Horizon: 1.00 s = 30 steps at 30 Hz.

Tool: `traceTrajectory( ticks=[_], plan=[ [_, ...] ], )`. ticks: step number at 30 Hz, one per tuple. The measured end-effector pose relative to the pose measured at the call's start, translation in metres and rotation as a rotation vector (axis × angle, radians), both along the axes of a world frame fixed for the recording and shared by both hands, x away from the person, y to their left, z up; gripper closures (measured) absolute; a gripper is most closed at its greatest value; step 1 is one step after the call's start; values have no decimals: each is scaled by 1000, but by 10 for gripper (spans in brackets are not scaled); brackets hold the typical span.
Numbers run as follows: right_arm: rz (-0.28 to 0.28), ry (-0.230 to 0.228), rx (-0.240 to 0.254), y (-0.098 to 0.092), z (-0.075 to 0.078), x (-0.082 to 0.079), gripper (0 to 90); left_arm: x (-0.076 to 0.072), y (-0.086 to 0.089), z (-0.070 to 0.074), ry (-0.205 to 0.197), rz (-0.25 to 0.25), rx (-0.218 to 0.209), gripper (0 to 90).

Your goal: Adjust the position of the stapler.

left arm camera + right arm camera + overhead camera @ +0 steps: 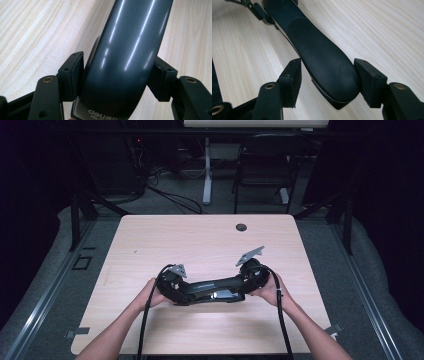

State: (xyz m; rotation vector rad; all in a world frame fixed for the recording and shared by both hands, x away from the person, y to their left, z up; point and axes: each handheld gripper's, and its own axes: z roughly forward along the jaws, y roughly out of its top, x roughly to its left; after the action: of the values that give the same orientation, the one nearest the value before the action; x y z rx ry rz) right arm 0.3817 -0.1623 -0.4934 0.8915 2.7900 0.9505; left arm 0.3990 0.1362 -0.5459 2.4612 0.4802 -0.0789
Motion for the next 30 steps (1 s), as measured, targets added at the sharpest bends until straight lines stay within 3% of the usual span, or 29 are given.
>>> traceTrajectory(
  ticks=[3,4,9,10,16,17,20,21,23,25,28,29,30],
  plan=[
    [-6,-8,8,-1,-1,-5,430,3,0,0,-4,-20,7,362],
    [-8,-11,4,-1,-1,-6,432,4,1,-1,11,-33,-13,362],
    [-14,-24,8,-1,-1,-9,434,4,0,-1,6,-32,-13,358],
    [-16,-24,7,-1,-1,-9,434,3,0,0,-8,-22,6,356],
    [-35,-23,7,0,-1,-11,381,-3,-4,1,-28,37,8,310],
    [-38,-14,28,-2,0,-11,259,-5,-3,3,-36,69,-8,289],
    [-64,-28,28,-6,2,-15,191,-7,3,8,-39,119,-34,203],
    [-72,-33,31,-8,3,-17,183,-8,6,10,-46,135,-38,159],
    [-72,-33,31,-11,4,-19,176,-10,9,12,-47,149,-54,161],
    [-89,-43,31,-19,3,-28,164,-15,15,19,-58,187,-100,145],
    [-95,-49,25,-25,2,-33,167,-19,16,26,-84,219,-114,119],
    [-108,-54,21,-30,1,-38,173,-24,14,32,-93,270,-145,104],
    [-116,-55,18,-33,0,-41,177,-27,11,35,-98,287,-157,87]
  ],
)
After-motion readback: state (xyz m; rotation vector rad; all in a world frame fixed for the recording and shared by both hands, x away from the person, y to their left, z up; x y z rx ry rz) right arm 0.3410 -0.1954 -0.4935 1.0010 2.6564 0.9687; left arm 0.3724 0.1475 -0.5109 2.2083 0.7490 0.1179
